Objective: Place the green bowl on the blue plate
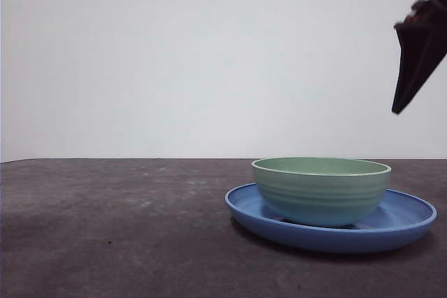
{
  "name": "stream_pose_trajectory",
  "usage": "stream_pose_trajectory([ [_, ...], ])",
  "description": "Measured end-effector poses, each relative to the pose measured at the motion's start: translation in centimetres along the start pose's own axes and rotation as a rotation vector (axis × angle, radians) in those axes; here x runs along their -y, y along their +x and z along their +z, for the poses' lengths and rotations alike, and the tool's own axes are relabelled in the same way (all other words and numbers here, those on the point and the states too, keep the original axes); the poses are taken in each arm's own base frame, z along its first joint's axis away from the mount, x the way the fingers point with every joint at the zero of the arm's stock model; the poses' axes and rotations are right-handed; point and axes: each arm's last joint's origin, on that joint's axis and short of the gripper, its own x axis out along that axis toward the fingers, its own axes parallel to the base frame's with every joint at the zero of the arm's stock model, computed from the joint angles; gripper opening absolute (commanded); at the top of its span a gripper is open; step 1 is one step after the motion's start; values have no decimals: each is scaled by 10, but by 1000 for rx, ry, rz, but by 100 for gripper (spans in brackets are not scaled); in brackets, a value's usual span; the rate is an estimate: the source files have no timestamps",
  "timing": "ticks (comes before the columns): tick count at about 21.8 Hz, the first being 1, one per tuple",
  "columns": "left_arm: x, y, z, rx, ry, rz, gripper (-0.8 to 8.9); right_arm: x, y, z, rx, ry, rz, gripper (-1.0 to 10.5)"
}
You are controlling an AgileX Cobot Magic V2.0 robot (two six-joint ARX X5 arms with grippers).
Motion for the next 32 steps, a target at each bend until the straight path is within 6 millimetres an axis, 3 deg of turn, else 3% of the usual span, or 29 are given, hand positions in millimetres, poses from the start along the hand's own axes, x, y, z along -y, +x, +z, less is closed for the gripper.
stream_pose_trajectory([
  [9, 0, 0, 0, 0, 0, 0, 625, 18, 33, 13, -48, 2, 23, 322],
  [18, 0, 0, 0, 0, 0, 0, 625, 33, 76, 22, -106, 7, 157, 240],
  [32, 0, 0, 0, -1, 0, -1, 625, 41, 91, 19, -160, 41, 151, 11],
])
